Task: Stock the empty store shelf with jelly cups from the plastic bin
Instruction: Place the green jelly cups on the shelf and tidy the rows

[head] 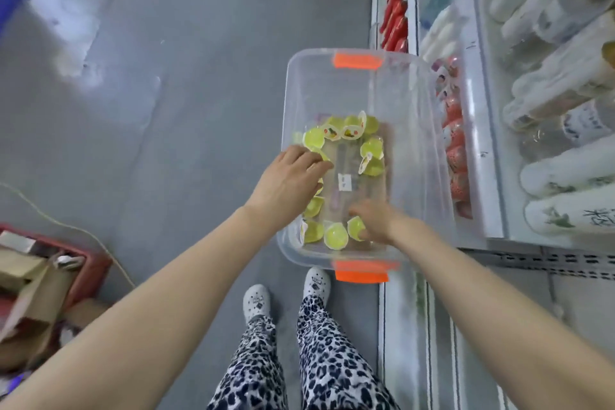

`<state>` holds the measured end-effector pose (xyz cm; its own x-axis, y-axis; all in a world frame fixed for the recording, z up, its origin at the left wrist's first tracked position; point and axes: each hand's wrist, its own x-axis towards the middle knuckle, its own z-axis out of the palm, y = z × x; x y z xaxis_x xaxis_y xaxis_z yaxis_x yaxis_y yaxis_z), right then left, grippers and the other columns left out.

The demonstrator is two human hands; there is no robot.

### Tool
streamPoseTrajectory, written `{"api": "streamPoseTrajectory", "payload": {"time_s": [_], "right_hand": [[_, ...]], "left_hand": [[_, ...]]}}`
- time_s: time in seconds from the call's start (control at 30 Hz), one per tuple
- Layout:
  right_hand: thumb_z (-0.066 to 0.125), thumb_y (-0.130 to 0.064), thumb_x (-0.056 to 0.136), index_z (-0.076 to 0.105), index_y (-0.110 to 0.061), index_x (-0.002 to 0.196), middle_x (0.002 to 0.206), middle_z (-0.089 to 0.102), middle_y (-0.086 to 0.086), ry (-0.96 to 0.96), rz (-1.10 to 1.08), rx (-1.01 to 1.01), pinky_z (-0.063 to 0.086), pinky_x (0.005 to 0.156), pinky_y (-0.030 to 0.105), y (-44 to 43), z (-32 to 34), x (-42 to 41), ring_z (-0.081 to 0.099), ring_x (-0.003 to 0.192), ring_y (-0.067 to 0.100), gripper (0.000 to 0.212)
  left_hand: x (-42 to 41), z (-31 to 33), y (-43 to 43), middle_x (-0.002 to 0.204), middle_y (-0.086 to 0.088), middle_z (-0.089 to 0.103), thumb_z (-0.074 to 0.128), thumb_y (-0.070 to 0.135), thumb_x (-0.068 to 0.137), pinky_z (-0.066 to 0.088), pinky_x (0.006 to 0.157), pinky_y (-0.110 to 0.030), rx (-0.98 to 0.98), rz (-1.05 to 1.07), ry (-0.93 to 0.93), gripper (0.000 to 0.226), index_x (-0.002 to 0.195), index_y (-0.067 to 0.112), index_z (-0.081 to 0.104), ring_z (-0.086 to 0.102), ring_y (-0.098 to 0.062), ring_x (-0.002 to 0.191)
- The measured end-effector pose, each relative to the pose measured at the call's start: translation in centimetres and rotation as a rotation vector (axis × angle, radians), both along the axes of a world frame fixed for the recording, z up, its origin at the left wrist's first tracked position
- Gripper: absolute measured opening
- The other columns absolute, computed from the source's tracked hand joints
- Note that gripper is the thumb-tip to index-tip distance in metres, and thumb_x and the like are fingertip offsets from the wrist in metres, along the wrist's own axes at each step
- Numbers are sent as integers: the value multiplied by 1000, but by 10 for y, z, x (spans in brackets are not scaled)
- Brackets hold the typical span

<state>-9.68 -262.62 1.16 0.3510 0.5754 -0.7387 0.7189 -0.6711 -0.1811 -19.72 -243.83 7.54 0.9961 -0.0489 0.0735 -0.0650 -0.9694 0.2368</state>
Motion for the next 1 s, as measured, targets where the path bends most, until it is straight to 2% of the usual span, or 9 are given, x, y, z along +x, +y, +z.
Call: {"api": "streamPoseTrajectory", "payload": {"time_s": [0.1,0.2,0.27,0.33,0.43,0.53,0.63,0.77,1.0], "right_hand": [[62,-26,88,52,-15,129,128,60,11,30,57,-31,47,93,34,1,-29,-2,56,117,30,43],[54,-20,92,52,-15,118,123,62,14,34,46,-29,43,84,31,4,-43,3,58,112,32,27],[47,-17,93,51,-17,110,120,62,16,42,-7,-14,39,77,31,7,-44,9,58,108,33,18],[46,-19,93,50,-14,113,119,61,16,-4,-104,42,42,80,33,8,-36,18,58,107,34,21],[52,-23,90,45,-19,121,118,55,14,-156,-316,212,42,75,35,7,-3,32,59,100,36,32],[57,-24,87,44,-21,122,116,53,13,-365,-379,585,39,67,32,2,42,48,61,87,36,38],[61,-18,85,48,-15,126,118,51,11,-539,-370,854,47,74,34,-7,79,66,59,96,29,44],[63,-13,83,51,-9,124,121,51,9,-539,-466,987,42,94,29,-24,86,82,49,114,21,42],[63,-16,86,49,-13,130,124,48,7,-550,-441,975,47,87,29,-35,55,83,49,112,18,46]], "left_hand": [[5,-9,3,109,-7,67,72,12,80,45,98,-42,-21,-5,-28,36,115,12,67,59,-34,102],[6,-13,4,111,-6,66,69,12,81,41,102,-41,-26,-4,-51,35,116,14,67,59,-32,103],[7,-13,4,112,-5,66,68,13,83,40,104,-40,-29,-12,-48,35,117,15,66,59,-31,104],[8,-11,5,113,-5,65,68,15,83,39,105,-40,-8,-19,-21,36,118,16,66,59,-30,105],[13,-7,3,119,-4,63,68,20,84,40,103,-39,47,-55,42,39,122,18,64,56,-30,110],[32,-6,-6,127,-1,56,61,26,91,38,101,-36,65,-75,167,40,130,21,55,49,-27,118],[66,-15,-19,133,0,48,55,31,94,38,99,-34,78,-40,304,44,136,22,45,43,-25,121],[110,-42,-41,136,-6,45,59,23,93,42,100,-40,-11,-25,462,51,141,21,41,40,-28,127],[142,-108,-66,133,-8,41,56,8,89,43,98,-42,-58,-24,557,59,142,23,33,39,-31,124]]}}
